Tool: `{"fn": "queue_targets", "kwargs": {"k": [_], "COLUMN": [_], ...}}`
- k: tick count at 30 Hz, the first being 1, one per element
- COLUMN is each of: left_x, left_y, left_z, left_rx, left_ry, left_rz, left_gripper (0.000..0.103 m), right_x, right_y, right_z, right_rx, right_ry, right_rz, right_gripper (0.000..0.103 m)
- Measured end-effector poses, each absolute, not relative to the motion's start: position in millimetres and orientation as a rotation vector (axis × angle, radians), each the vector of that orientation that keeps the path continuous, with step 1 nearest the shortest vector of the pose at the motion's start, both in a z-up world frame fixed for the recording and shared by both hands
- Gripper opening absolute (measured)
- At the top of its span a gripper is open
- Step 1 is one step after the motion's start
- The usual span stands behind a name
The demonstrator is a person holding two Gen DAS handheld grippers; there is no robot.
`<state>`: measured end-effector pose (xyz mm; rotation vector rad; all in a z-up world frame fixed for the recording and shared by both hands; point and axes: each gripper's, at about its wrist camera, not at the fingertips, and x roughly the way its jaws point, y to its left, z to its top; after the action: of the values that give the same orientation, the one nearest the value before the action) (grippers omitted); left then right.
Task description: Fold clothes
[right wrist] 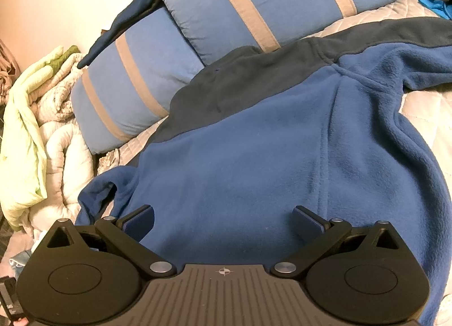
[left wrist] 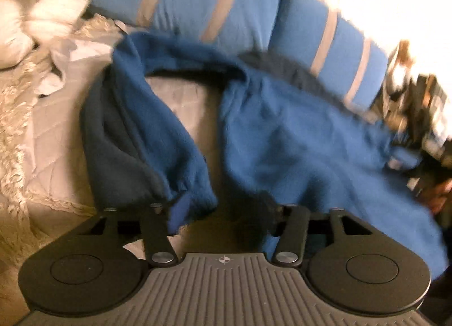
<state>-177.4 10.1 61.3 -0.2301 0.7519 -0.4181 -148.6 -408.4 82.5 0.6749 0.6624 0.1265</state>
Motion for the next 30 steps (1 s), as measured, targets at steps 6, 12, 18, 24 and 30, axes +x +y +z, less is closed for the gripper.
{"fn": "queue_targets", "kwargs": {"k": [6, 12, 18, 24, 30], "left_x": [-195.1, -196.3, -182.5, -170.7, -163.8], "left_y": [77.3, 119.4, 114.5, 109.3, 103.7], "left_z": [57.3, 27.2, 4.2, -8.6, 36.1], "left_rx": [-0.41, -0.596, -0.653, -0.699, -0.422], "left_ry": [0.686, 0.721, 0.763, 0.828, 0.831], "left_rz": [-0.241, -0.161, -0.201, -0.19, -0.128], "left_gripper": [0.064, 0.063, 0.062, 0.024, 0.014], "right_x": [-147.9, -147.1, -146.6, -146.6, -146.5], "right_y": [-411.0, -410.9, -409.6, -408.9, -409.5], "right_z": [81.9, 81.9, 82.5, 82.3, 82.3], "right_rx": [0.686, 0.687, 0.68, 0.677, 0.675], "right_ry": [0.664, 0.666, 0.67, 0.671, 0.672], "right_rz": [0.133, 0.133, 0.128, 0.124, 0.124], "right_gripper": [0.103, 0.103, 0.103, 0.103, 0.103]}}
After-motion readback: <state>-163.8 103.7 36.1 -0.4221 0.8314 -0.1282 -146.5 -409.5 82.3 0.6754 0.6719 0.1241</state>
